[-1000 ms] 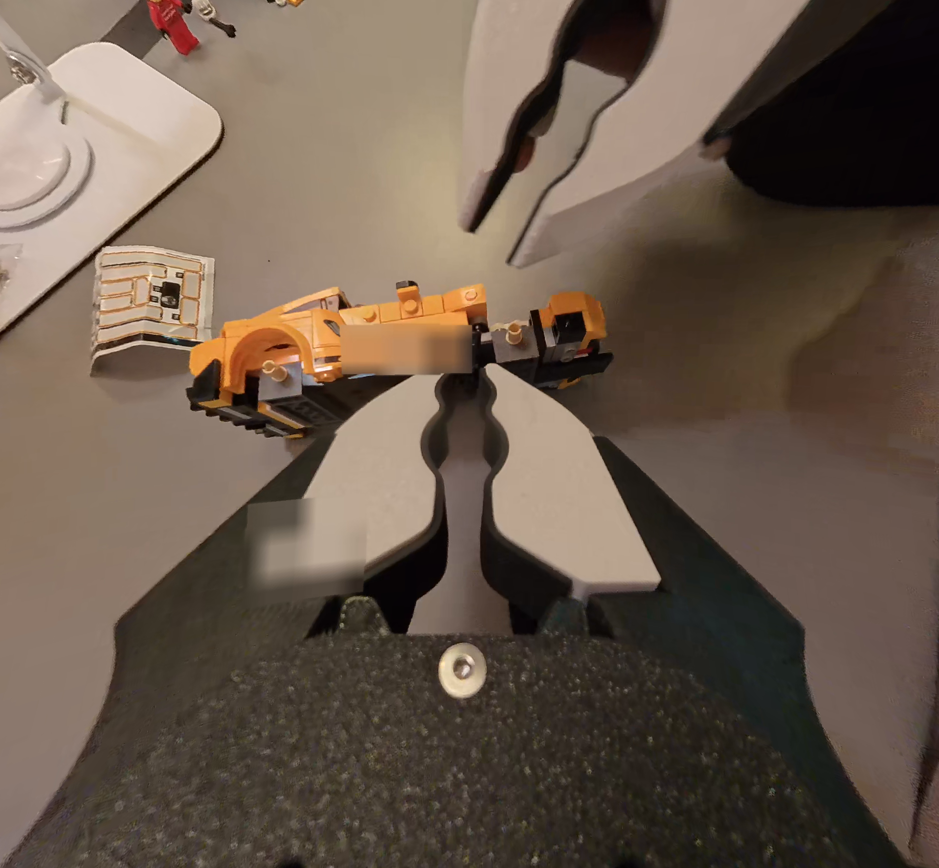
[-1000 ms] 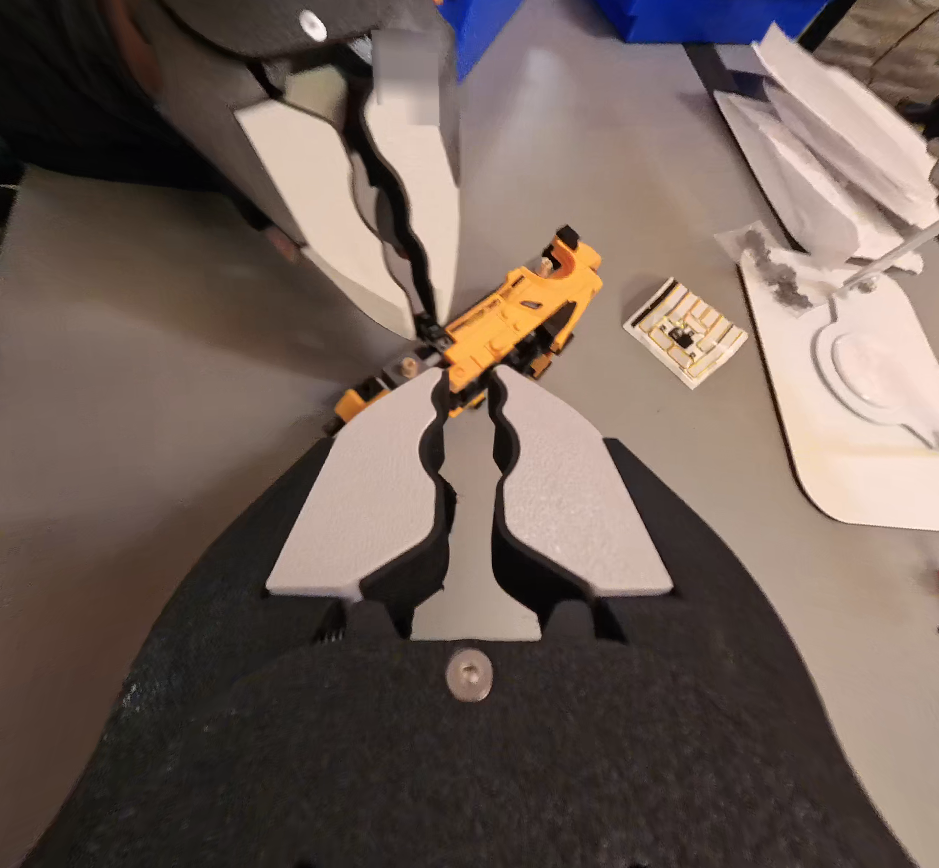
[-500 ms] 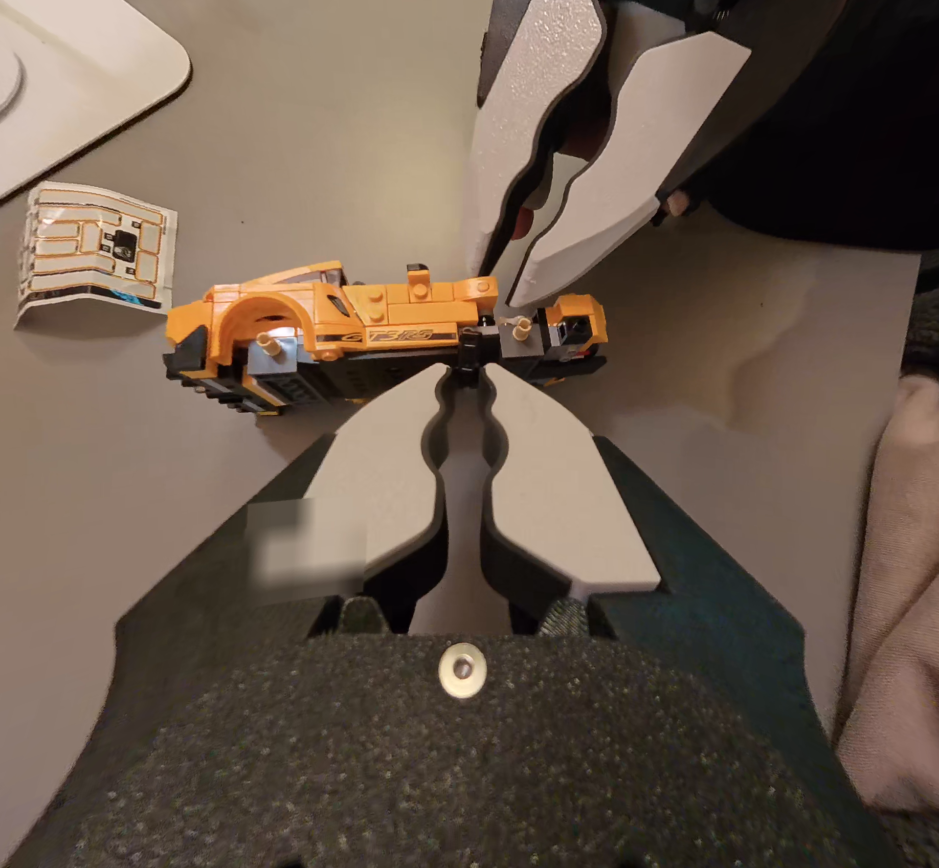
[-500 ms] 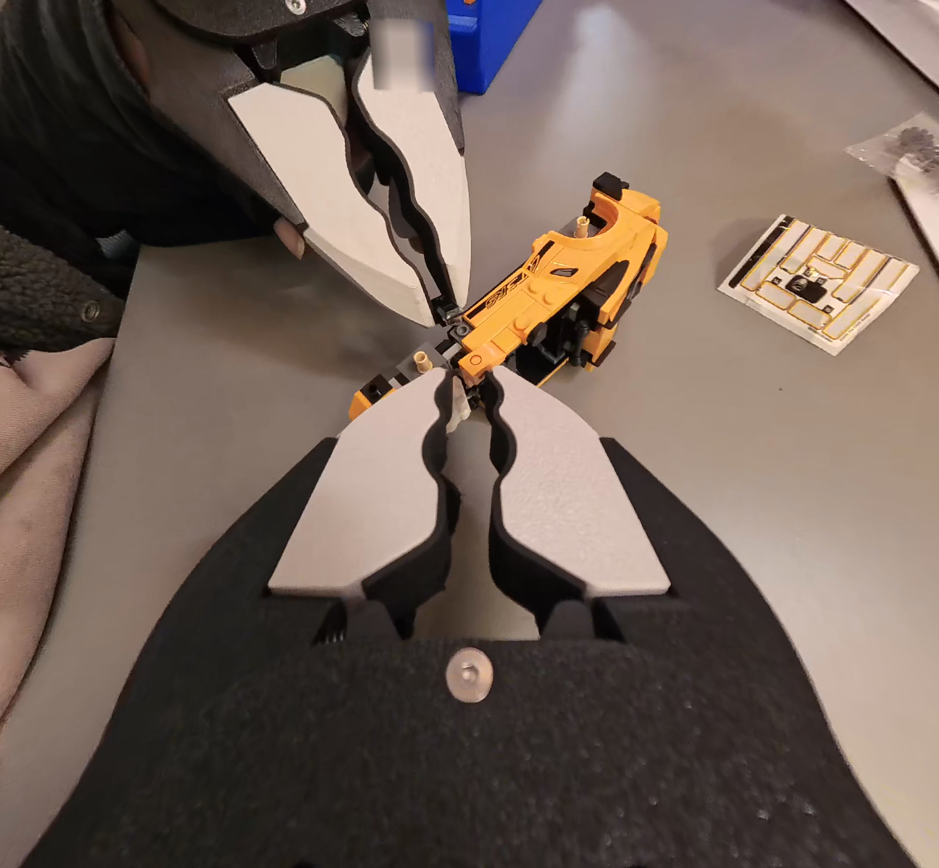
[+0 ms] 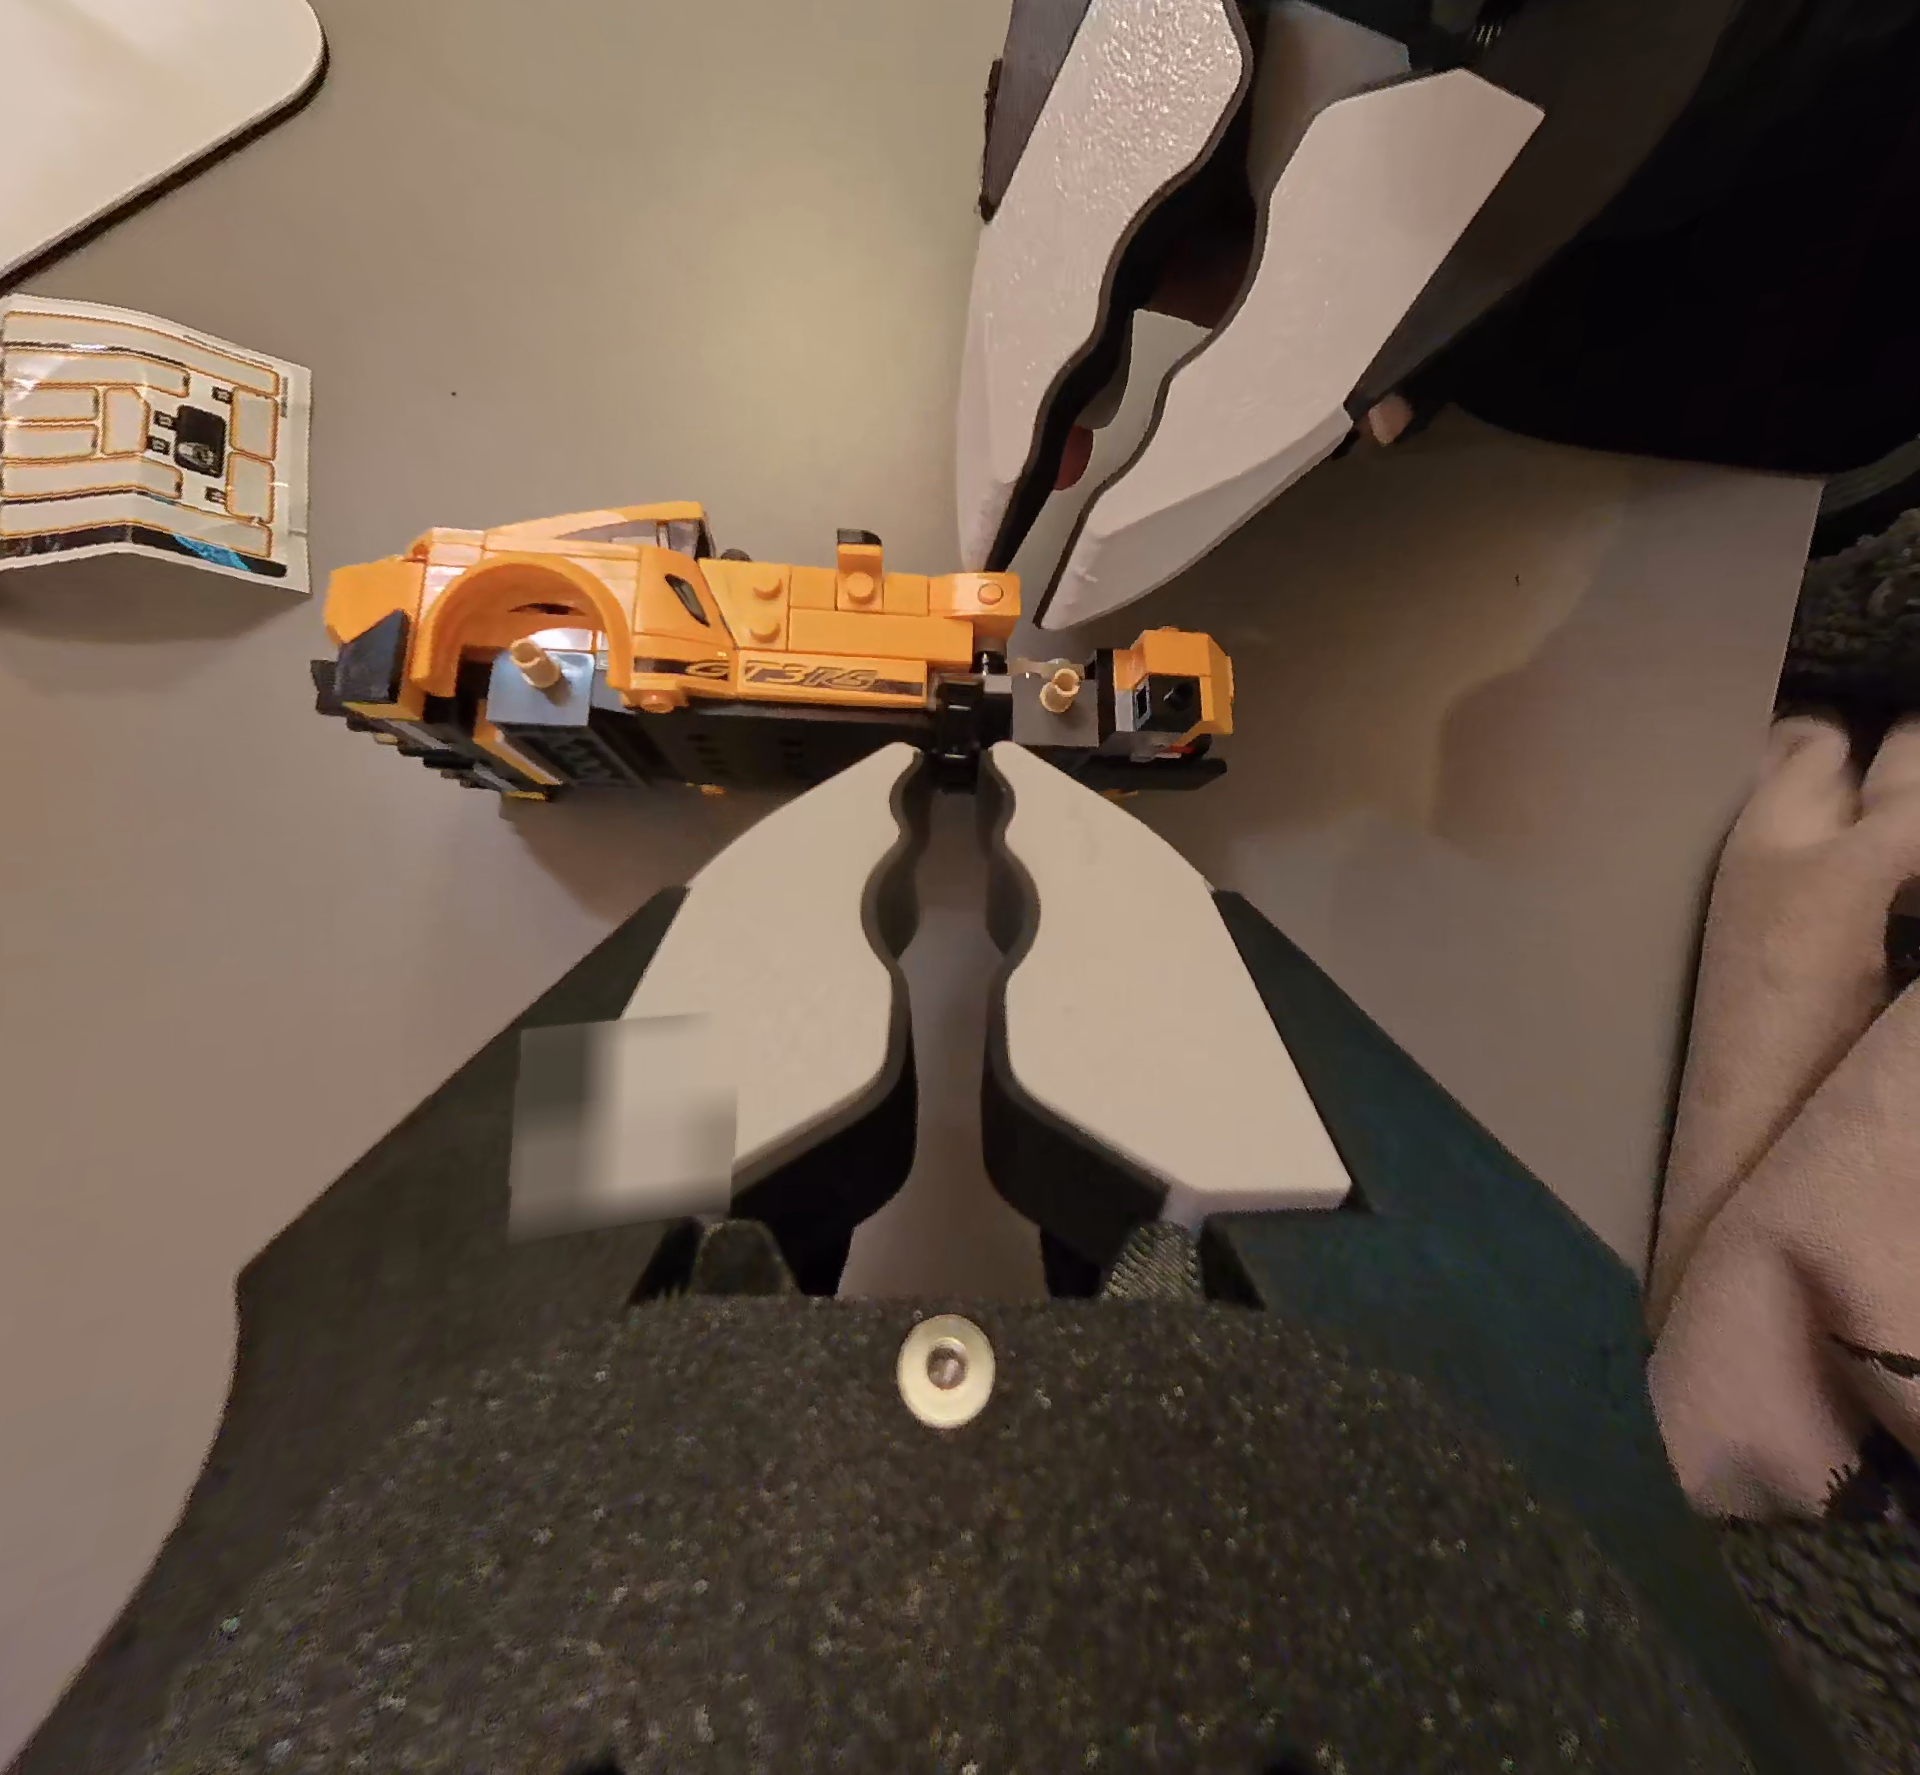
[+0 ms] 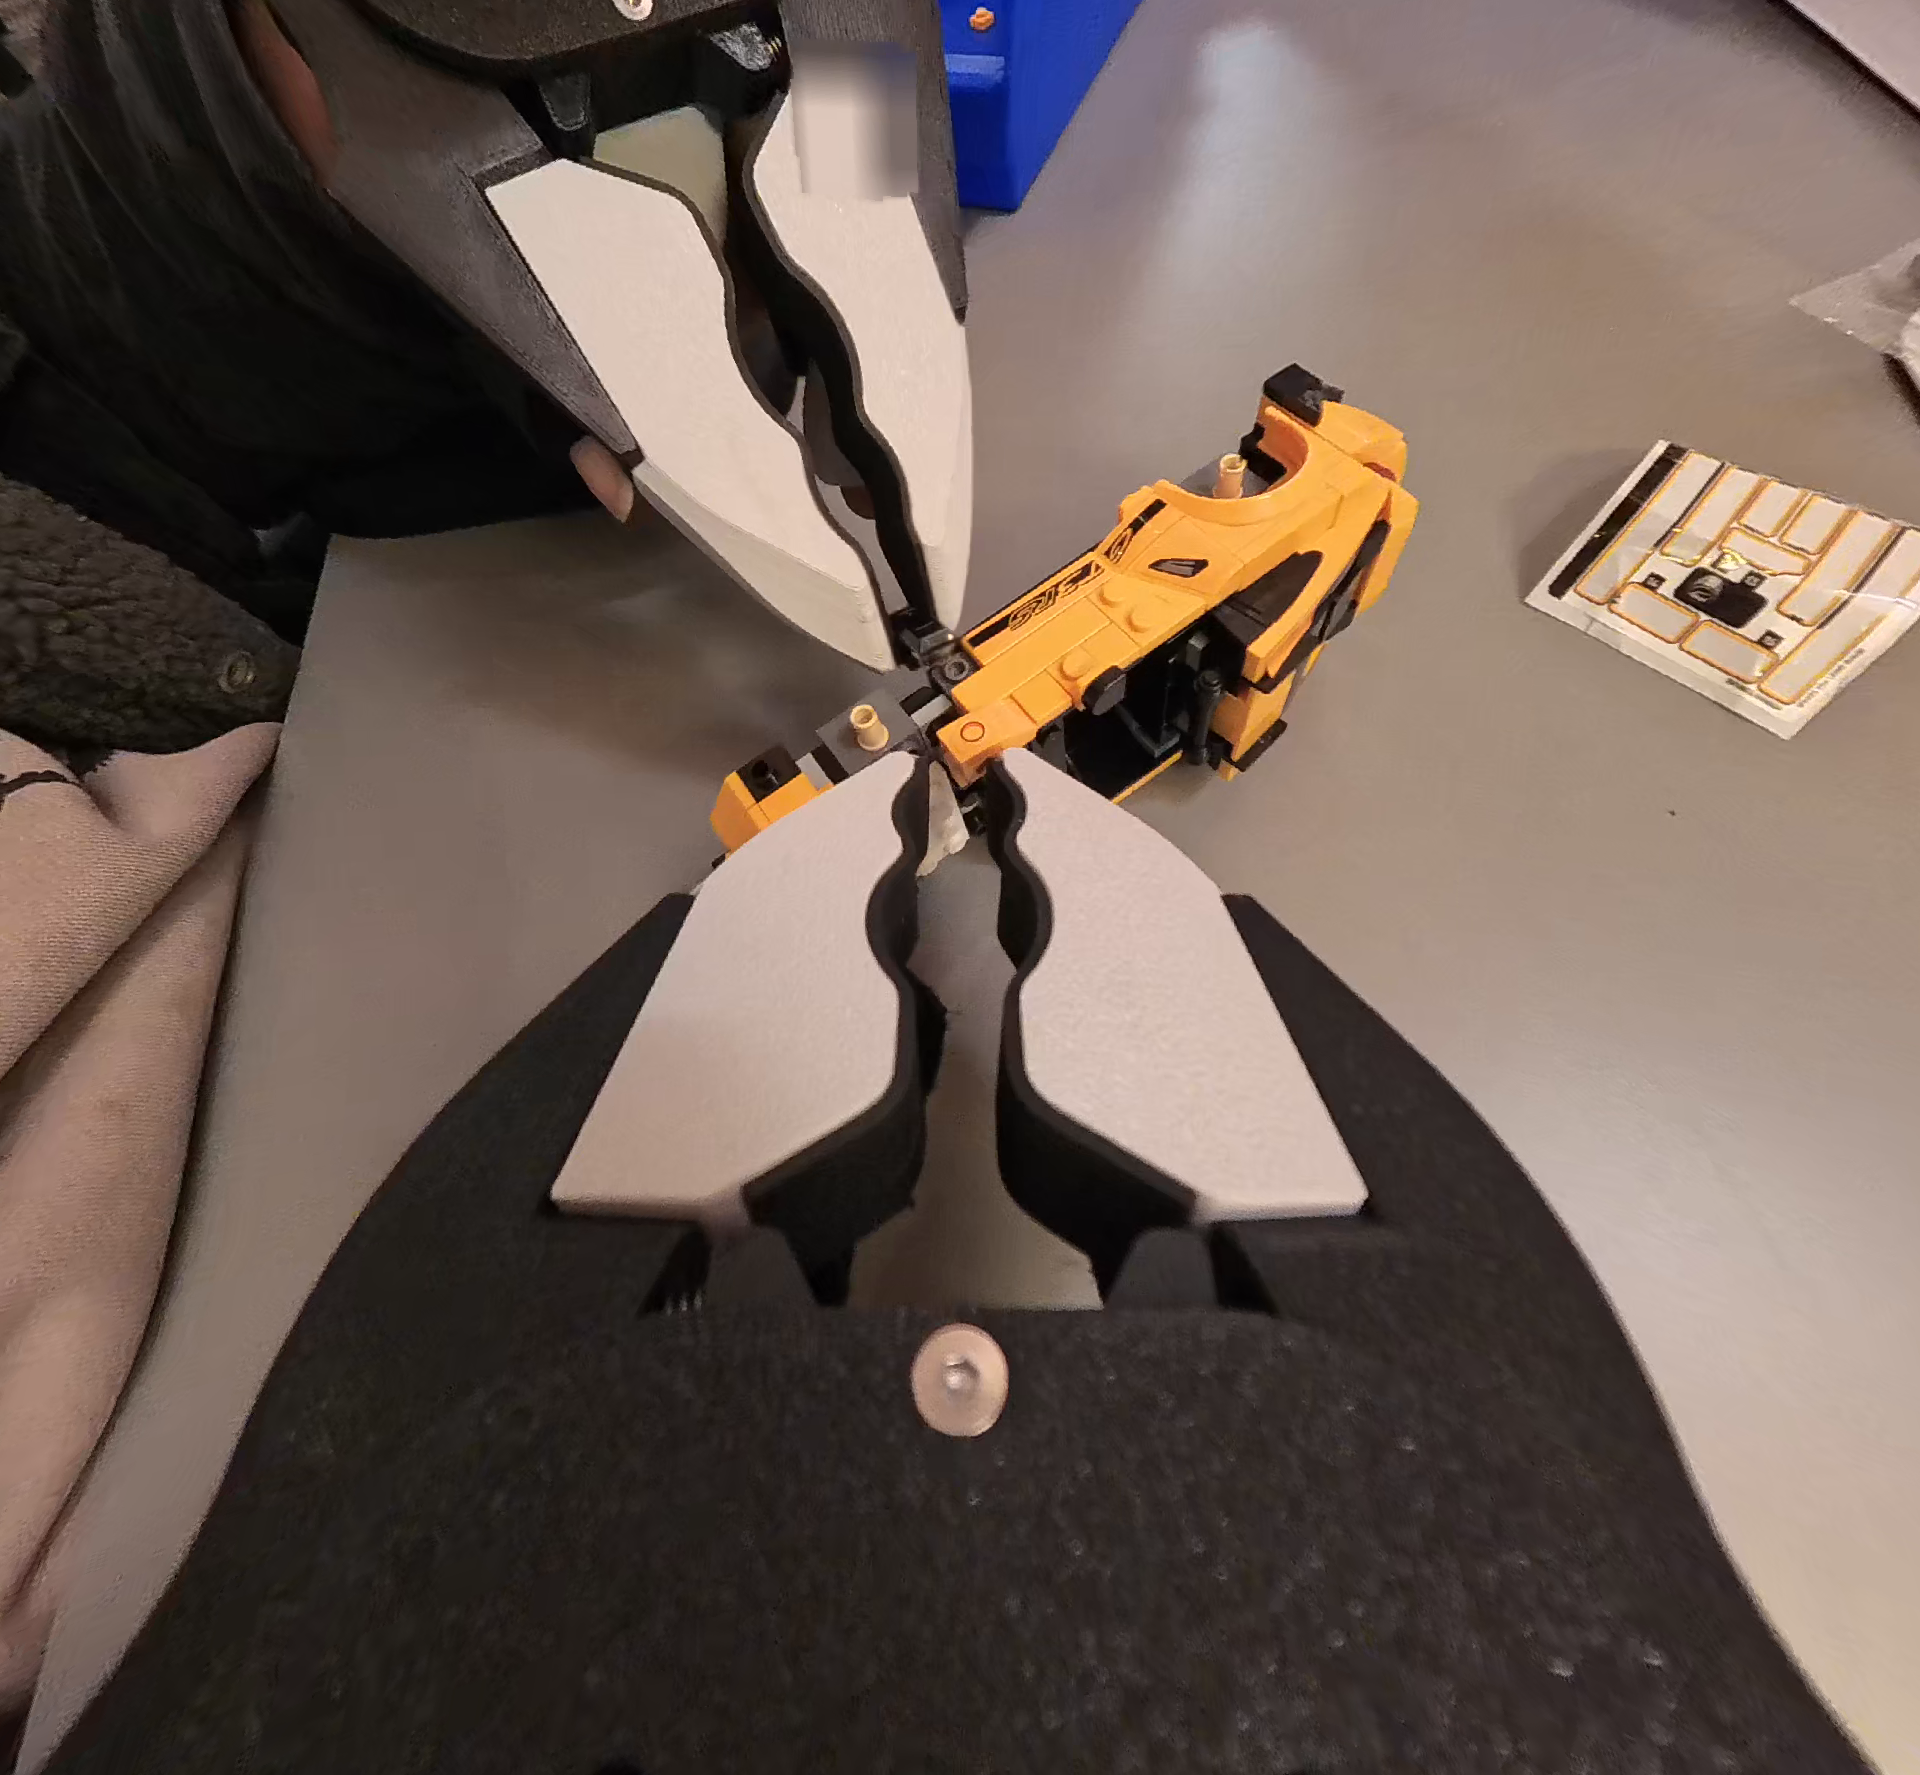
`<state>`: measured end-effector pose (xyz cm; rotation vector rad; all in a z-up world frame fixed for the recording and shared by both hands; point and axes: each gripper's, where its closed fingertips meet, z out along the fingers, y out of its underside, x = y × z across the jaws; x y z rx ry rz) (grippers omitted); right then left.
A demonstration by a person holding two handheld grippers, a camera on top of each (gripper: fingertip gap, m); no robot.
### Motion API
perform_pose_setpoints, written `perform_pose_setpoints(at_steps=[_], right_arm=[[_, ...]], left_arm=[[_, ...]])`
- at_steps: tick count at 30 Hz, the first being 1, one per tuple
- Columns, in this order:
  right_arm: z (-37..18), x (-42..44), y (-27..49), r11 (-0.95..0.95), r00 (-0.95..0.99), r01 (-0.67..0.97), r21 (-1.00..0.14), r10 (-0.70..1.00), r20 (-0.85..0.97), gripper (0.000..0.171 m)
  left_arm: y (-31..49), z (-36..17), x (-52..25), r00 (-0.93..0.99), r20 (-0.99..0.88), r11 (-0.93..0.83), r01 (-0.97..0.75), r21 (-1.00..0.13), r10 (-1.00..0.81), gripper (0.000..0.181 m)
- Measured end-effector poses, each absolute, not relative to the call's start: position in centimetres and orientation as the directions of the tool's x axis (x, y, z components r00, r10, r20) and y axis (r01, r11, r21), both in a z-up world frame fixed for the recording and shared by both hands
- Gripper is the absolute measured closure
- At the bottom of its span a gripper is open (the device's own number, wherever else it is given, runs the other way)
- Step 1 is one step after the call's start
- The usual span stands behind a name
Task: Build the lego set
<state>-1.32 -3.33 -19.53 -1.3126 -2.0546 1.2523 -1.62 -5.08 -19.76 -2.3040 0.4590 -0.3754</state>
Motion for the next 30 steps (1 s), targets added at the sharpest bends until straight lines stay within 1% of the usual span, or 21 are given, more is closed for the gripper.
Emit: perform_pose_setpoints(at_steps=[12,25,30], right_arm=[[-19.25,-1.14,-3.32,0.201,-0.49,0.506,-0.839,0.867,-0.088,0.16],[-19.3,-0.97,-3.38,0.26,-0.489,0.494,-0.83,0.872,-0.018,0.159],[-18.64,-0.88,-3.18,0.29,-0.494,0.464,-0.837,0.869,0.027,0.156]], left_arm=[[-5.08,-19.91,-1.66,0.899,0.13,-0.678,-0.214,-0.703,-0.419,0.174],[-5.15,-20.01,-1.82,0.9,0.108,-0.742,-0.274,-0.612,-0.422,0.174],[-5.21,-19.92,-1.59,0.891,0.1,-0.743,-0.303,-0.597,-0.443,0.174]])
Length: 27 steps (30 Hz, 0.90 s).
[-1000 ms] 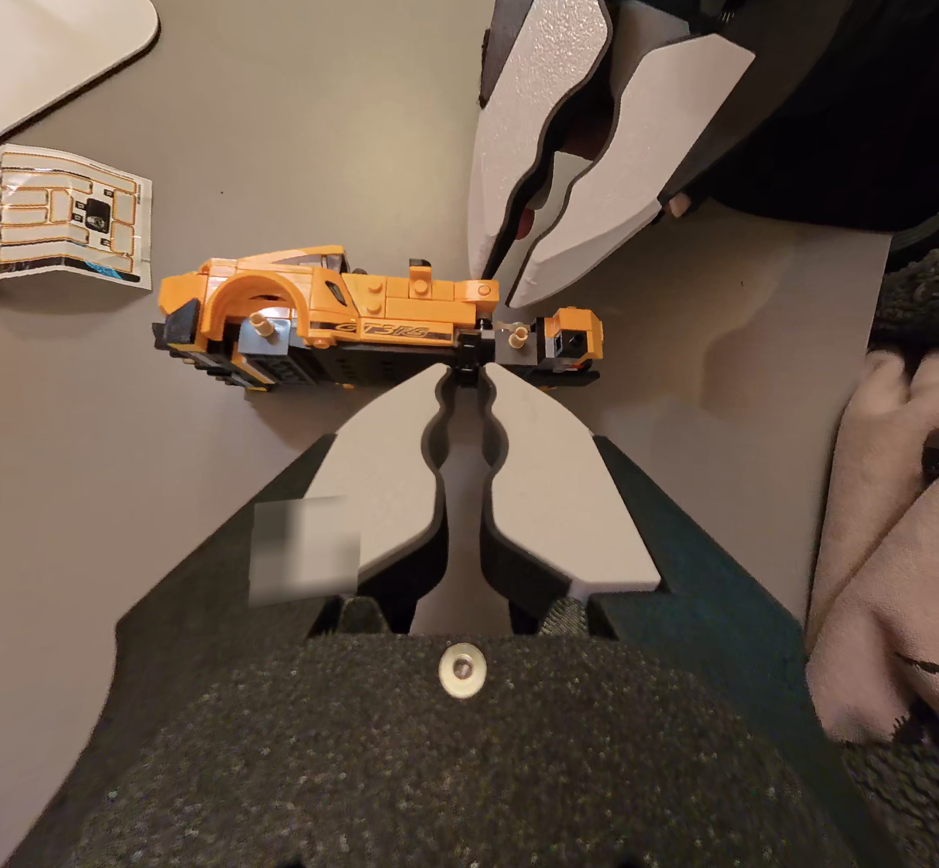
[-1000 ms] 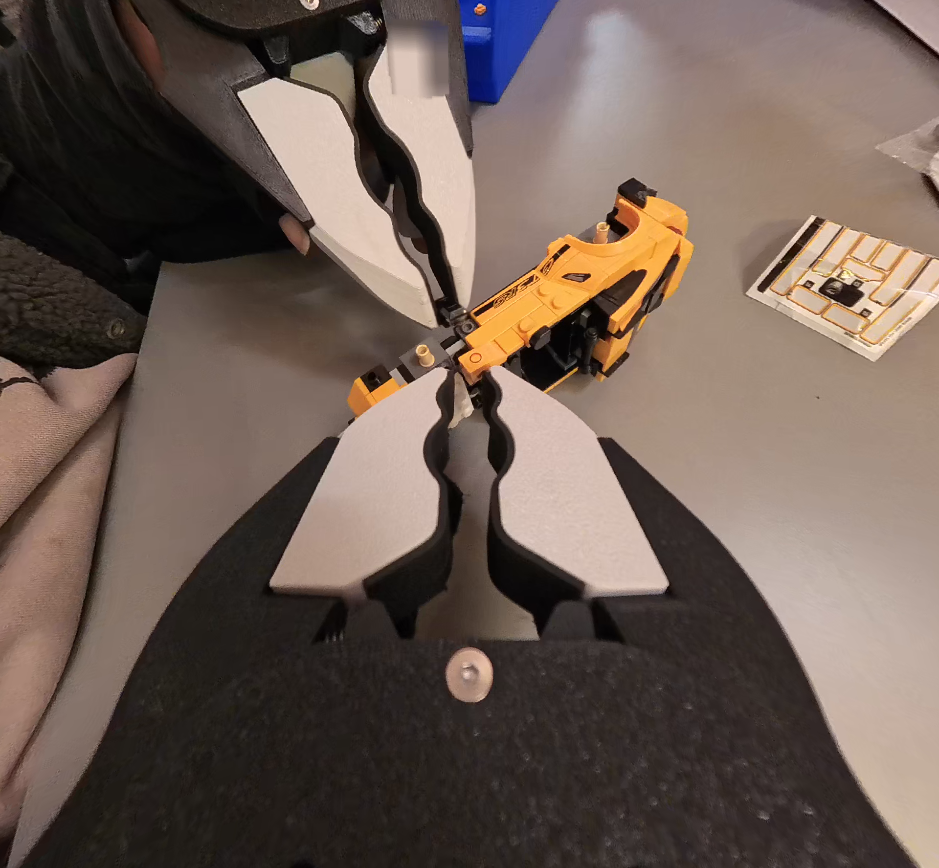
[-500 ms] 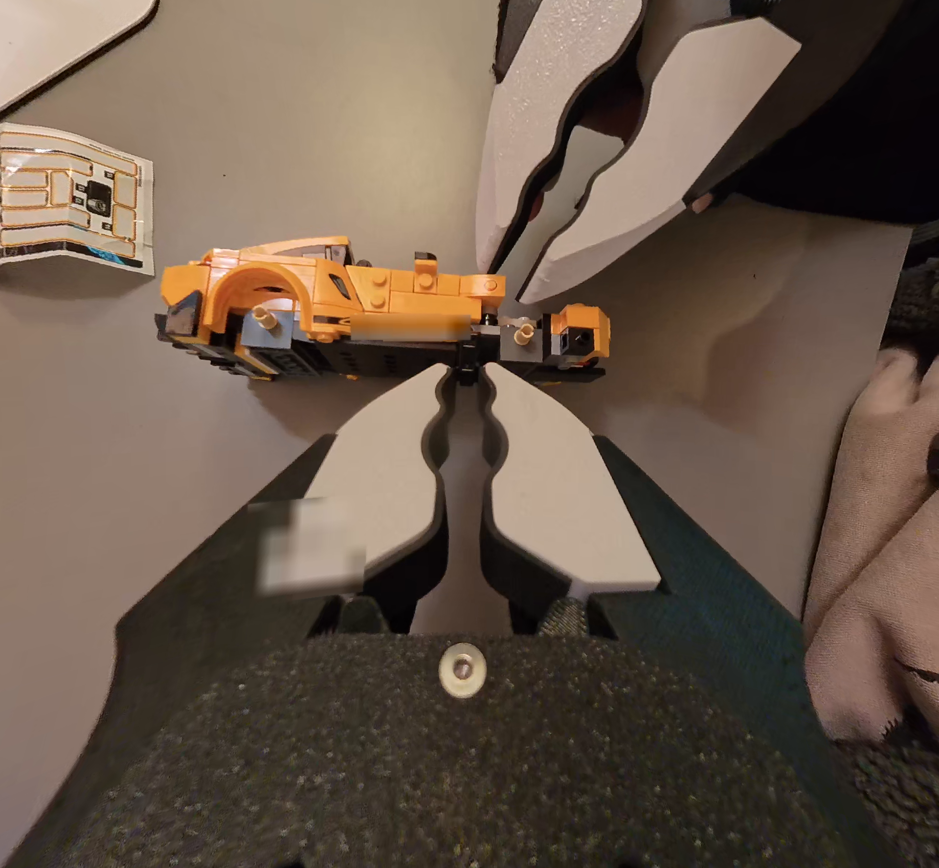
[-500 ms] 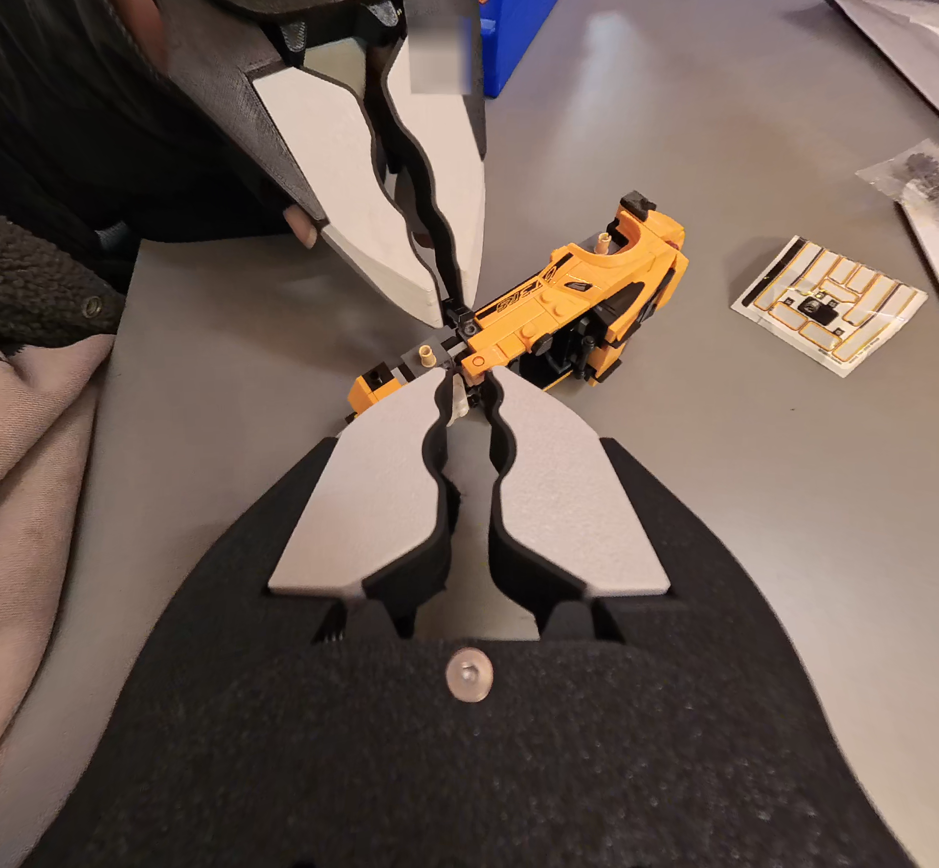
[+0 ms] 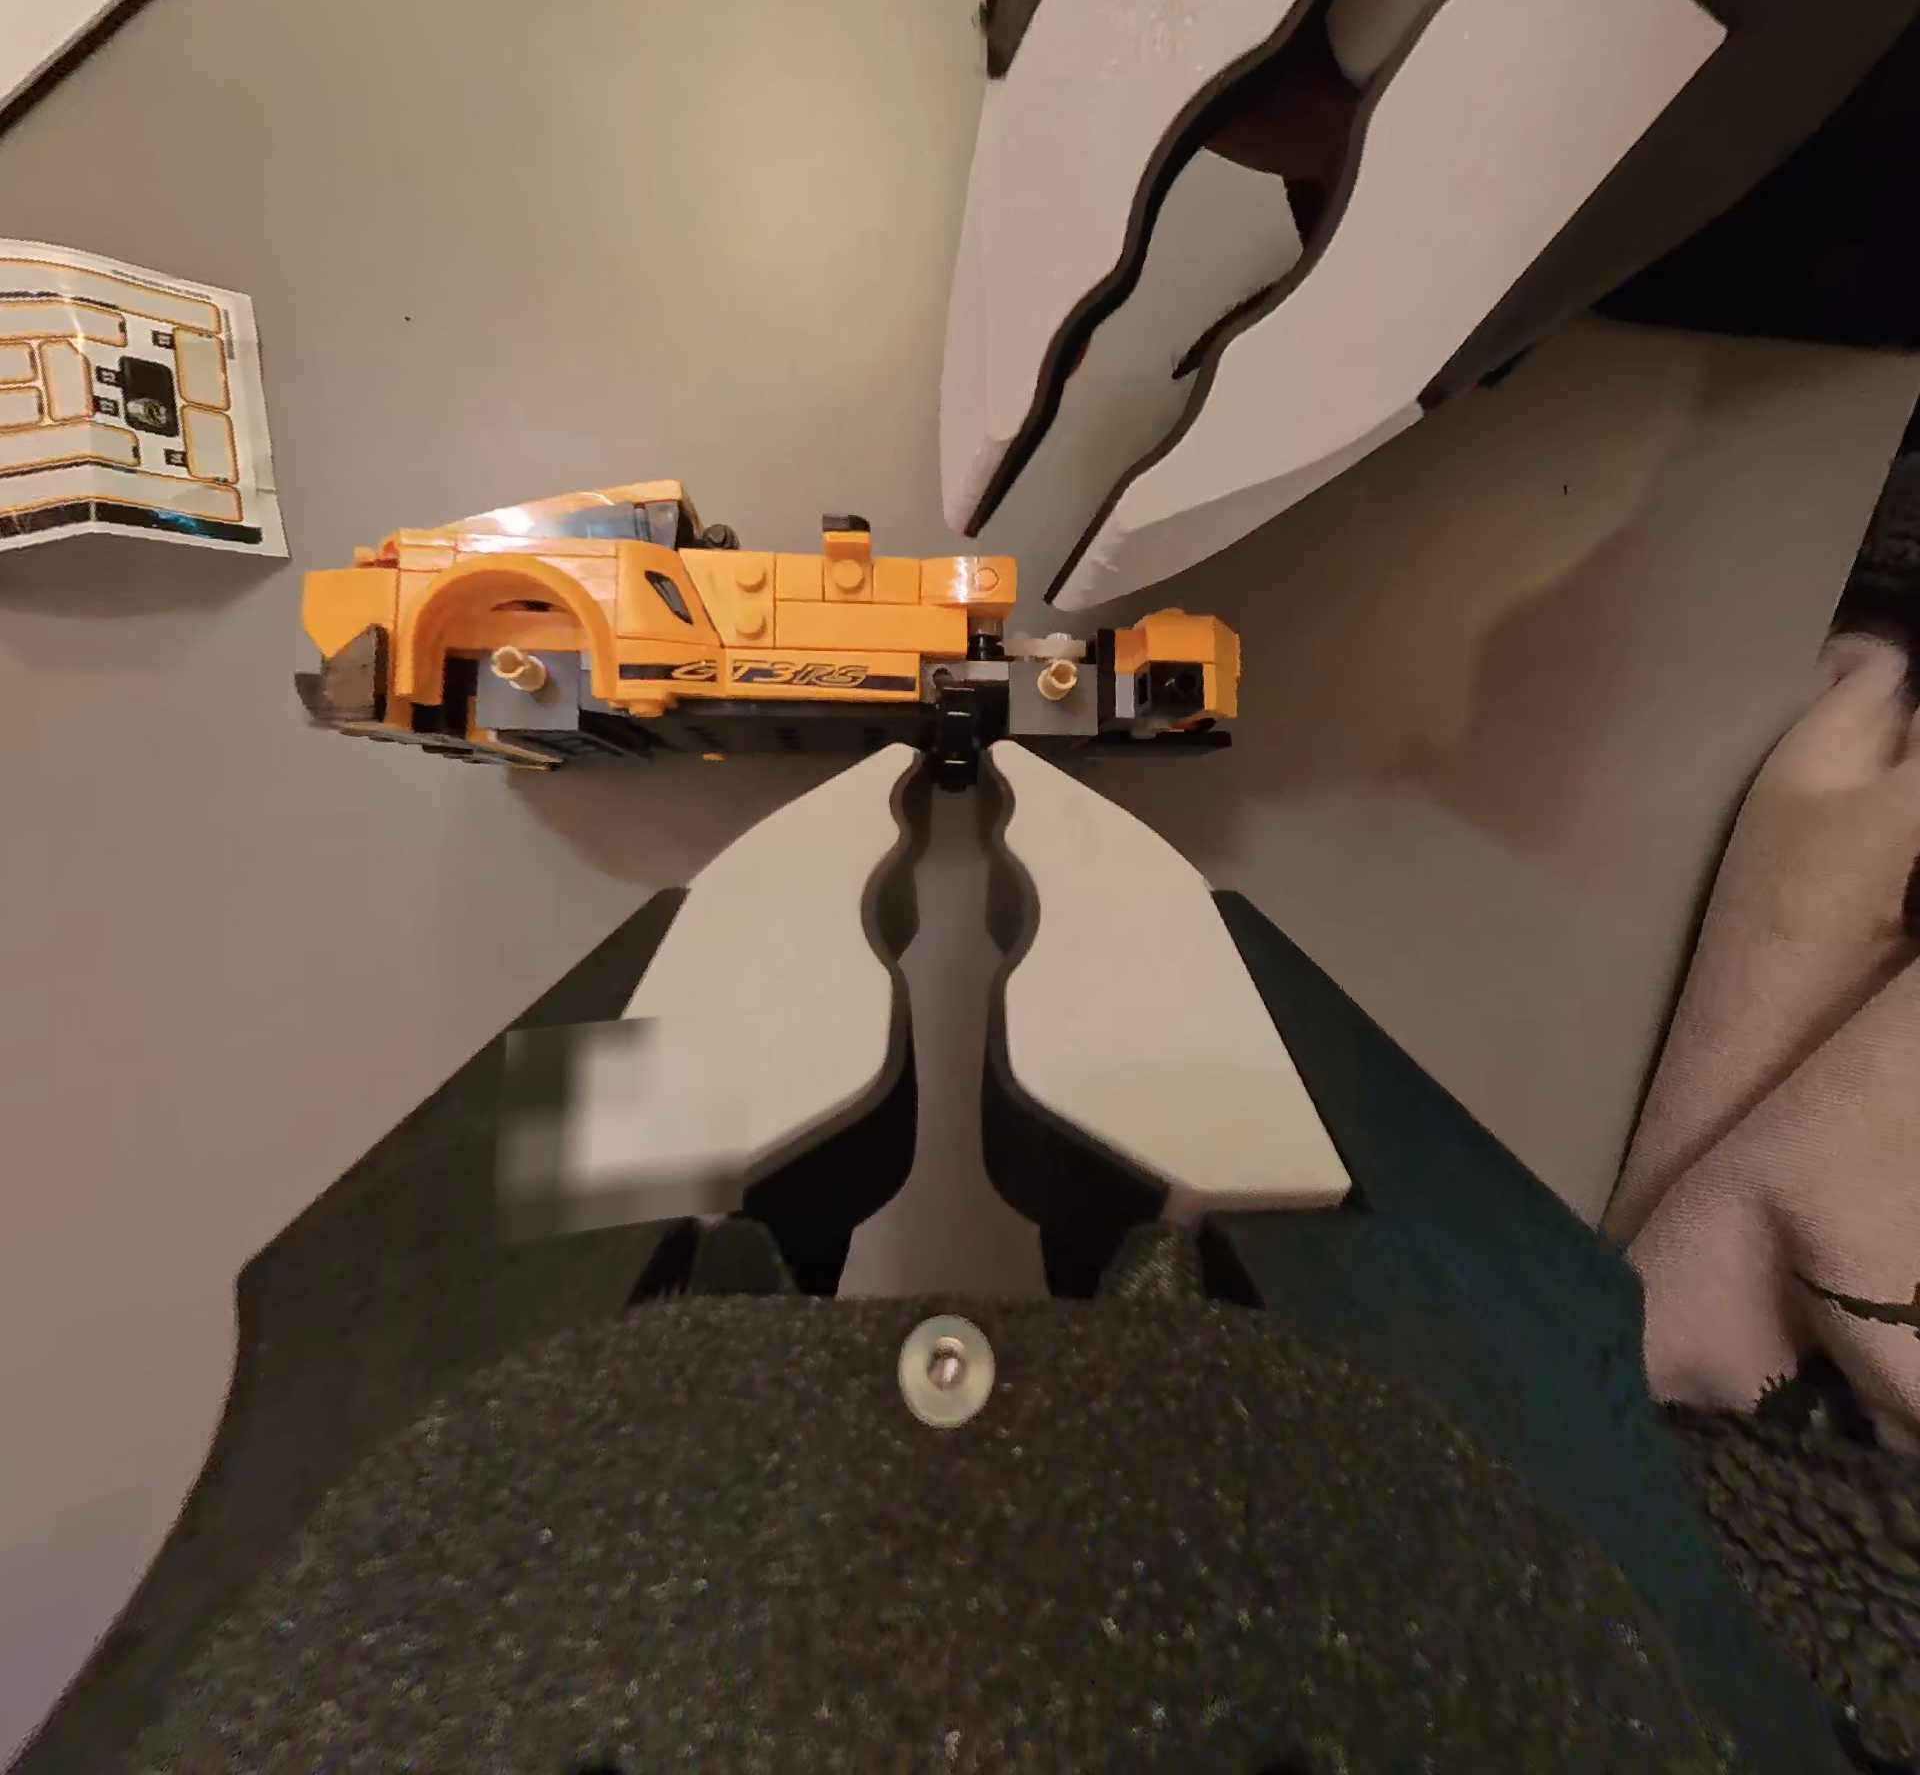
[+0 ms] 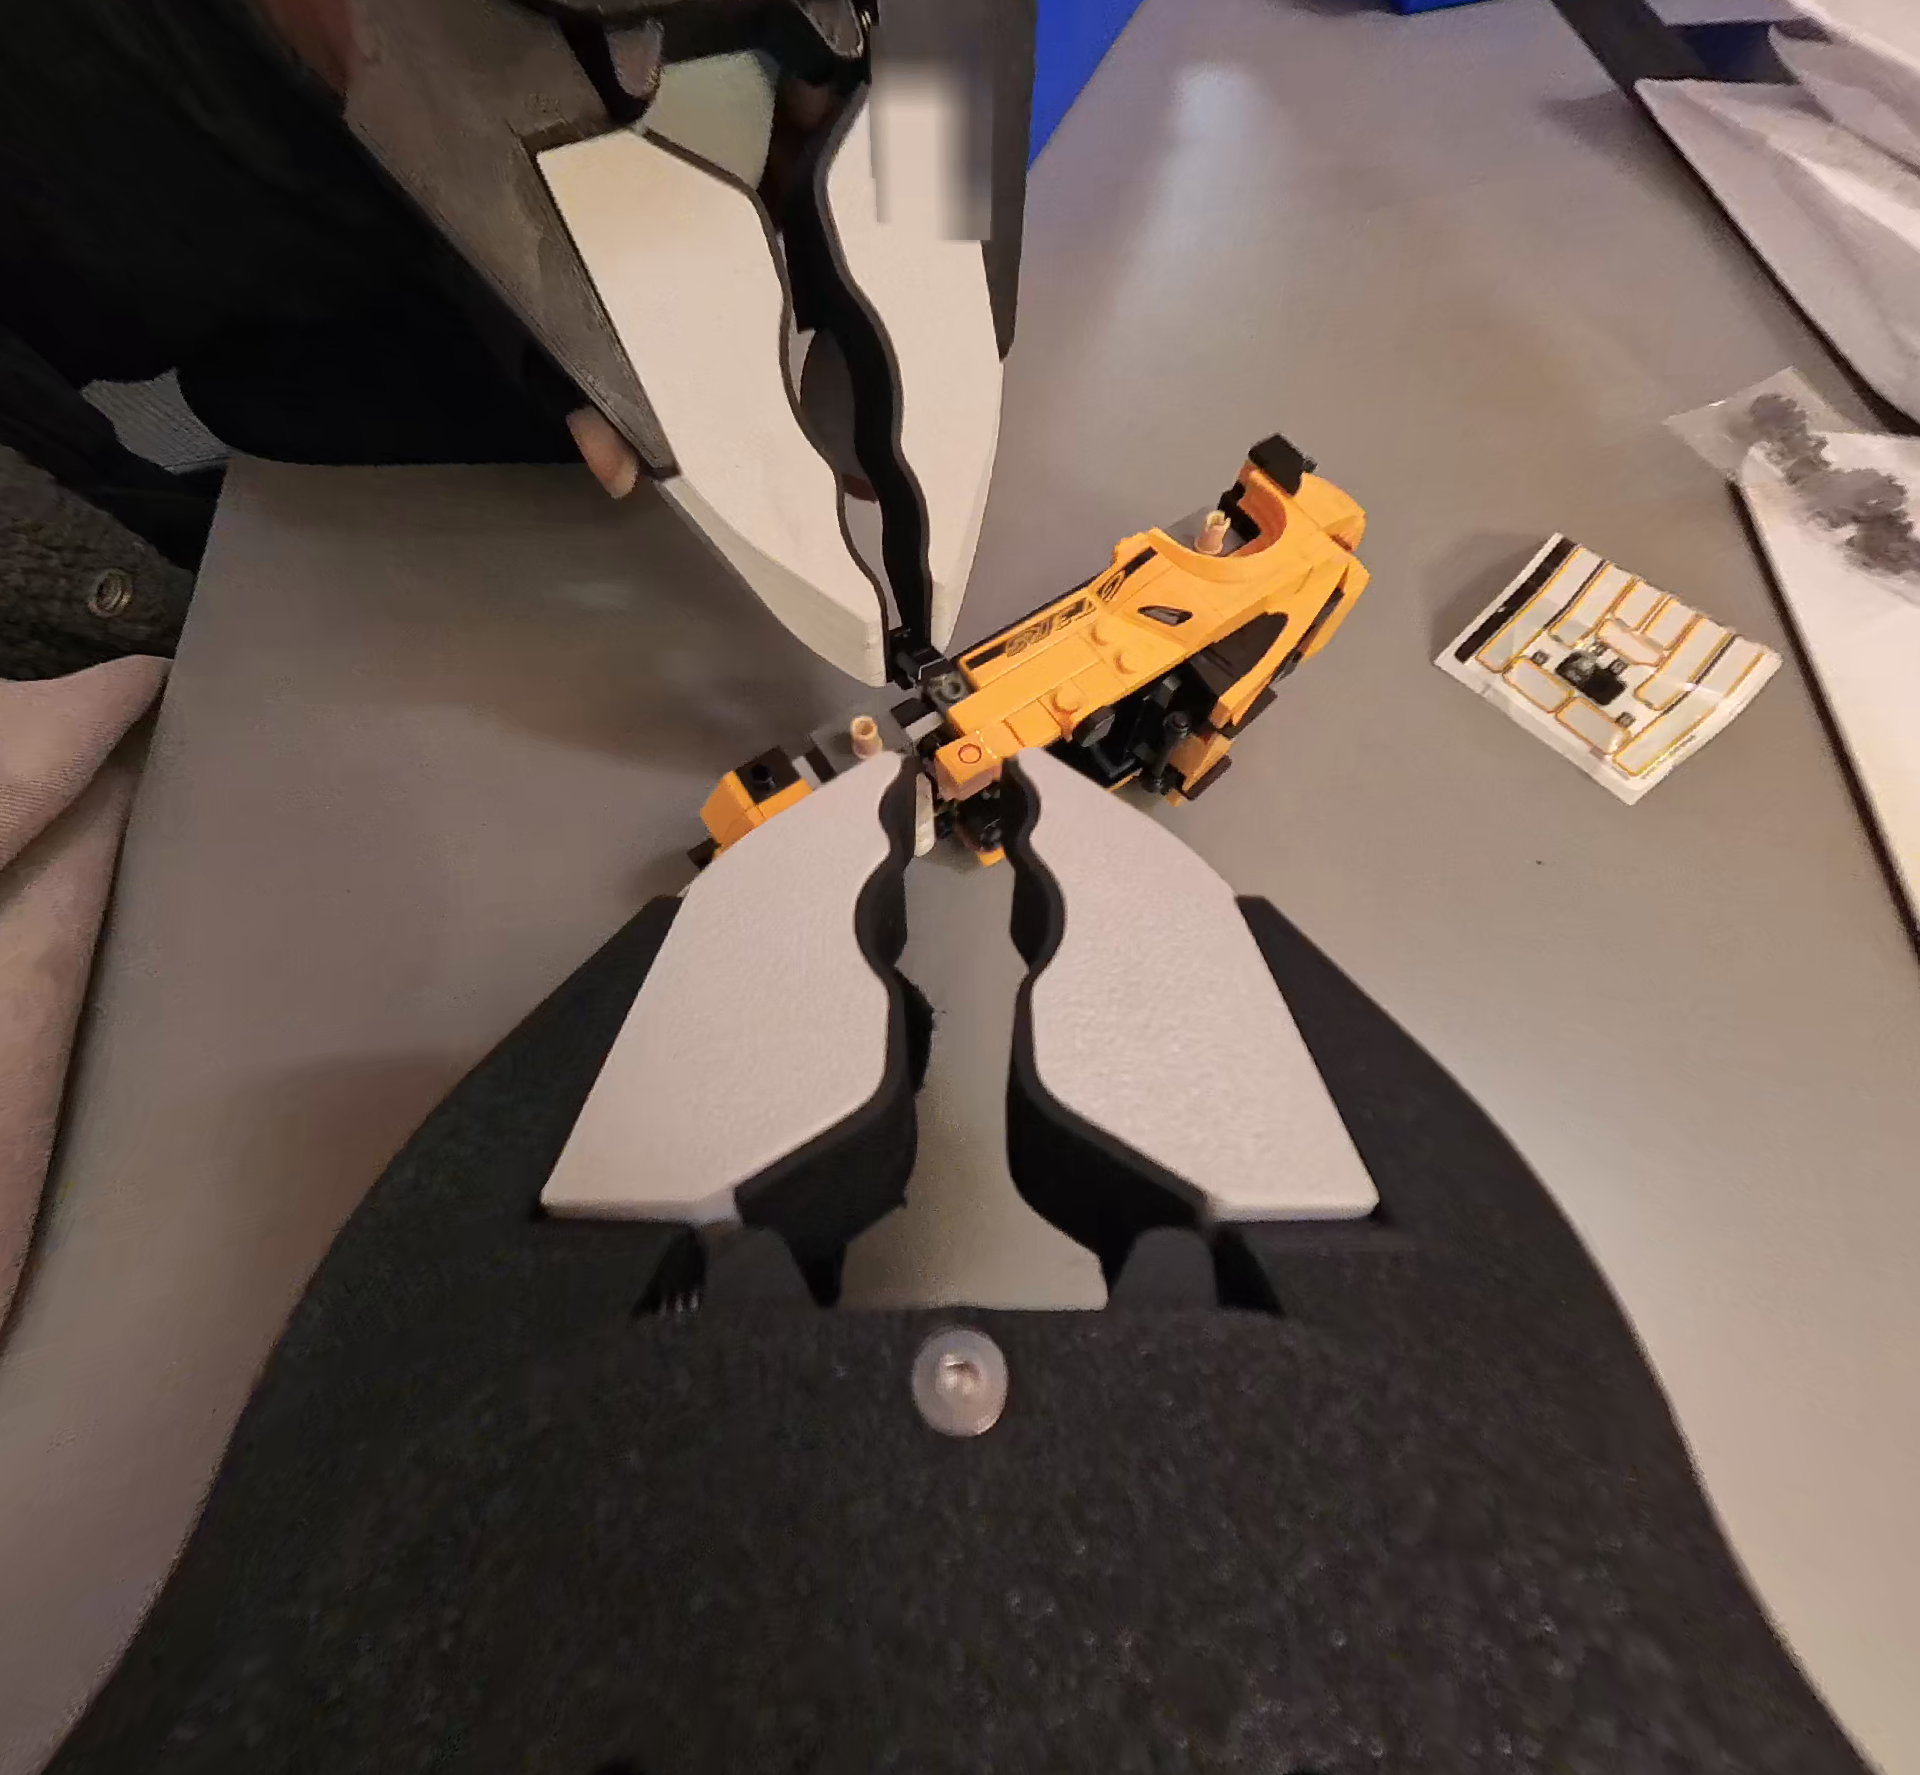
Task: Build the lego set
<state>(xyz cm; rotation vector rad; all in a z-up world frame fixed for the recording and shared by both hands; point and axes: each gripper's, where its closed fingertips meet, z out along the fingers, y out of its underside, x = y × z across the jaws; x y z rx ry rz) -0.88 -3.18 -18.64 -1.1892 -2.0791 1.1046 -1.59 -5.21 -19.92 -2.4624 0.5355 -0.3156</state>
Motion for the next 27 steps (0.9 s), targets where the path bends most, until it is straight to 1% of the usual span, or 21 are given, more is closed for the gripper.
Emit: perform_pose_setpoints(at_steps=[3,7,11,13,15,18,22,23,27], right_arm=[[-17.6,-0.9,-3.4,0.361,-0.534,0.414,-0.835,0.84,0.098,0.155],[-17.6,-1.1,-4.3,0.519,-0.628,0.33,-0.788,0.744,0.227,0.153],[-17.7,-1.5,-5.5,0.588,-0.681,0.279,-0.76,0.679,0.275,0.151],[-17.6,-1.8,-5.6,0.592,-0.68,0.27,-0.76,0.676,0.285,0.154],[-17.4,-1.9,-5.7,0.59,-0.678,0.254,-0.766,0.674,0.294,0.163],[-17.3,-1.9,-5.9,0.596,-0.682,0.232,-0.769,0.663,0.308,0.164],[-16.4,-1.8,-5.6,0.545,-0.672,0.188,-0.817,0.678,0.298,0.164],[-16.2,-1.7,-5.5,0.525,-0.675,0.184,-0.831,0.682,0.282,0.164],[-15.8,-1.5,-5.1,0.449,-0.684,0.176,-0.876,0.696,0.22,0.164]], left_arm=[[-5.3,-19.7,-1.4,0.883,0.085,-0.735,-0.326,-0.595,-0.461,0.174],[-5.5,-18.9,-1.4,0.87,0.038,-0.713,-0.378,-0.59,-0.492,0.174],[-5.7,-18.4,-1.5,0.85,-0.022,-0.689,-0.441,-0.575,-0.526,0.173],[-5.8,-18.3,-1.5,0.841,-0.05,-0.677,-0.468,-0.568,-0.539,0.173],[-5.9,-18.3,-1.6,0.833,-0.065,-0.669,-0.485,-0.563,-0.549,0.173],[-6.0,-18.3,-1.6,0.821,-0.088,-0.65,-0.507,-0.565,-0.564,0.173],[-5.7,-17.3,-1.7,0.797,-0.147,-0.563,-0.531,-0.633,-0.586,0.173],[-5.7,-17.1,-1.7,0.792,-0.154,-0.538,-0.529,-0.656,-0.591,0.17],[-5.4,-16.5,-1.4,0.785,-0.142,-0.469,-0.493,-0.733,-0.603,0.166]])
